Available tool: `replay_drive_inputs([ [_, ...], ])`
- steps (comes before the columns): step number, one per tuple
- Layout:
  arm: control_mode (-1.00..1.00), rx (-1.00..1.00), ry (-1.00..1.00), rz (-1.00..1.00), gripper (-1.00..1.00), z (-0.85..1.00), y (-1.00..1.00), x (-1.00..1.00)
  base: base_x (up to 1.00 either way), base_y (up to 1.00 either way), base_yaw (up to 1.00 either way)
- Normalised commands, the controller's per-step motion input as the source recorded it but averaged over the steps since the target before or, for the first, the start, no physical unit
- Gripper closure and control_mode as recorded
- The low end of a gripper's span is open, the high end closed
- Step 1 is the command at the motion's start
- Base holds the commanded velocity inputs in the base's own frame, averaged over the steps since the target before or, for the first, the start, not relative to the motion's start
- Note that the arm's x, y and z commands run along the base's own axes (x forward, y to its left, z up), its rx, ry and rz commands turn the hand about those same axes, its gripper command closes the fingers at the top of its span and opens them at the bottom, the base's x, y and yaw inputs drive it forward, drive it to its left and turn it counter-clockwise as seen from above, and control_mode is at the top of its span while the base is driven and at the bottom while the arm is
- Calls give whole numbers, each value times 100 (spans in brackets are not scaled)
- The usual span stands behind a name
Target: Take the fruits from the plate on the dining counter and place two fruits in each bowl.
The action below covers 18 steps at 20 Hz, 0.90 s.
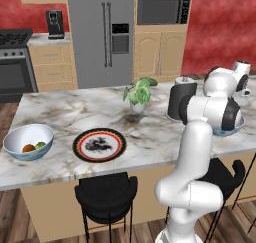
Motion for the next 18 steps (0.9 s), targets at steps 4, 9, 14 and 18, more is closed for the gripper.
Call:
replay_drive_inputs([
  [4, -100, 0, -7, 6, -100, 56, 80, -26, 0, 0, 0],
  [9, -100, 0, -17, 17, -100, 61, 90, -34, 0, 0, 0],
  [14, -100, 1, -21, 3, -100, 70, 55, -35, 0, 0, 0],
  [18, -100, 0, -22, 3, -100, 44, 63, -58, 0, 0, 0],
])
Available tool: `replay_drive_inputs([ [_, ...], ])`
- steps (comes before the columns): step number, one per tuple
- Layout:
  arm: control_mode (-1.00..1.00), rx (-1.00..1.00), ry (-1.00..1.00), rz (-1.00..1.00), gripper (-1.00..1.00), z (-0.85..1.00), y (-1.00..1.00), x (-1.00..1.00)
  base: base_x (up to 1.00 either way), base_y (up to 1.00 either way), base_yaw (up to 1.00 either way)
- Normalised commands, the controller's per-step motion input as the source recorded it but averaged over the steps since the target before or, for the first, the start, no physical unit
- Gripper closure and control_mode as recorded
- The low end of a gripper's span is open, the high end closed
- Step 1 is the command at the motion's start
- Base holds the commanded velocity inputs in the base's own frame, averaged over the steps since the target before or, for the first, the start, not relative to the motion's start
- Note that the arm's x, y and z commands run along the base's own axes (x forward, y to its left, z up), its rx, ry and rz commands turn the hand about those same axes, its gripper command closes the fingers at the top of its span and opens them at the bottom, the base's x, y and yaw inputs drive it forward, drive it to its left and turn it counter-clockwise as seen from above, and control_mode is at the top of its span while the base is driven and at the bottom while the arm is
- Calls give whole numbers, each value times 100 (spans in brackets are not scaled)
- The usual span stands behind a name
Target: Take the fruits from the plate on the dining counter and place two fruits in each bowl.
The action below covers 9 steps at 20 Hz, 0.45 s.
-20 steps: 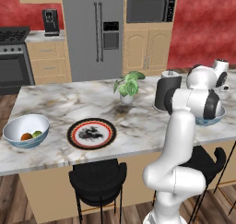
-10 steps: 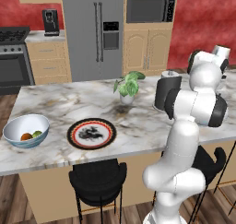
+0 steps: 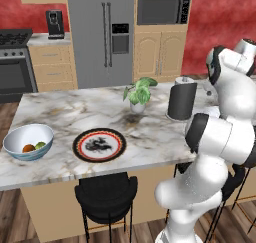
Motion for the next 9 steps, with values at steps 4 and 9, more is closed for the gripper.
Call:
replay_drive_inputs([
  [4, -100, -3, -17, 7, -100, 24, 89, -46, 0, 0, 0],
  [9, -100, -9, -3, 10, -100, 2, 100, -24, 0, 0, 0],
])
